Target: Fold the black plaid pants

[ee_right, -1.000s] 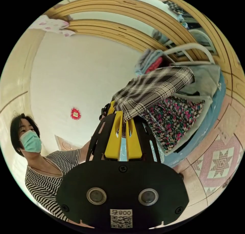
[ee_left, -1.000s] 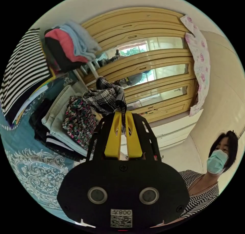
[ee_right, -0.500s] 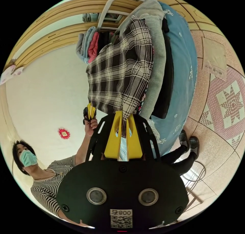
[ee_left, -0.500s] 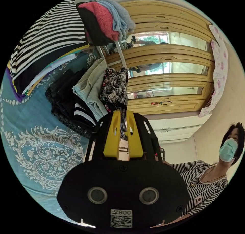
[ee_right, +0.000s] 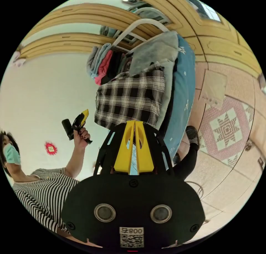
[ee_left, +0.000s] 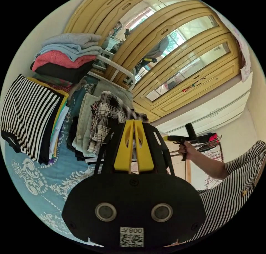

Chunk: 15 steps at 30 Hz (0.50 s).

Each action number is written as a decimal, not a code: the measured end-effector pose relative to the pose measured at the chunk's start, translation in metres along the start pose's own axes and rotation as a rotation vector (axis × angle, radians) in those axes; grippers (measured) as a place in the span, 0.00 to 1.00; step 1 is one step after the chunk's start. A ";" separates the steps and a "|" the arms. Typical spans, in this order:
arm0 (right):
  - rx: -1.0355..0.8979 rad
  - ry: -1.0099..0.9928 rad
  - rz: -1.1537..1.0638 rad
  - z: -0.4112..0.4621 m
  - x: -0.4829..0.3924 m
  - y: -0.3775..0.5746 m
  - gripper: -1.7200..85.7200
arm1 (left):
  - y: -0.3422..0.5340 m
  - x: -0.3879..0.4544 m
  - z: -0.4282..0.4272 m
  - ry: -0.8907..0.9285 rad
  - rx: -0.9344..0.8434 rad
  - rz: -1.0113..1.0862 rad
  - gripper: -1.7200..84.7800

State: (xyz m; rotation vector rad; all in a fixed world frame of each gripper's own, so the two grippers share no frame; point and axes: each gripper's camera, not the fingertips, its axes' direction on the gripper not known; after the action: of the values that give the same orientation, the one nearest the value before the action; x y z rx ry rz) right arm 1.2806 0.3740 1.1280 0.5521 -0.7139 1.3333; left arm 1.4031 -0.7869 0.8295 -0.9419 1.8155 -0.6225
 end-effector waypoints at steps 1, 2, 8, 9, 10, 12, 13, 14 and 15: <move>-0.020 0.033 -0.050 0.005 -0.011 -0.013 0.02 | -0.012 -0.005 0.020 -0.063 -0.038 -0.005 0.02; -0.059 0.098 -0.152 0.018 -0.033 -0.040 0.02 | -0.021 -0.013 0.039 -0.195 -0.096 -0.032 0.02; -0.415 0.306 -0.470 0.135 -0.086 -0.119 0.02 | -0.033 -0.055 0.082 -0.267 -0.114 -0.164 0.02; -0.441 0.341 -0.525 0.148 -0.094 -0.121 0.02 | -0.034 -0.056 0.084 -0.302 -0.120 -0.172 0.02; -0.443 0.352 -0.549 0.152 -0.098 -0.121 0.02 | -0.039 -0.058 0.091 -0.376 -0.141 -0.178 0.02; -0.430 0.383 -0.642 0.160 -0.113 -0.121 0.02 | -0.043 -0.064 0.101 -0.401 -0.154 -0.204 0.02; -0.425 0.386 -0.655 0.161 -0.115 -0.121 0.02 | -0.045 -0.068 0.103 -0.371 -0.144 -0.234 0.02; -0.418 0.391 -0.674 0.162 -0.119 -0.122 0.02 | -0.047 -0.071 0.105 -0.352 -0.138 -0.247 0.02; -0.415 0.390 -0.697 0.161 -0.122 -0.122 0.02 | -0.046 -0.072 0.106 -0.349 -0.136 -0.250 0.02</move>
State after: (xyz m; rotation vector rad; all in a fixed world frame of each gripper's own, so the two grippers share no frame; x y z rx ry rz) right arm 1.3672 0.1556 1.1515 0.1615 -0.3959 0.5855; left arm 1.5326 -0.7554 0.8583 -1.2965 1.4543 -0.4551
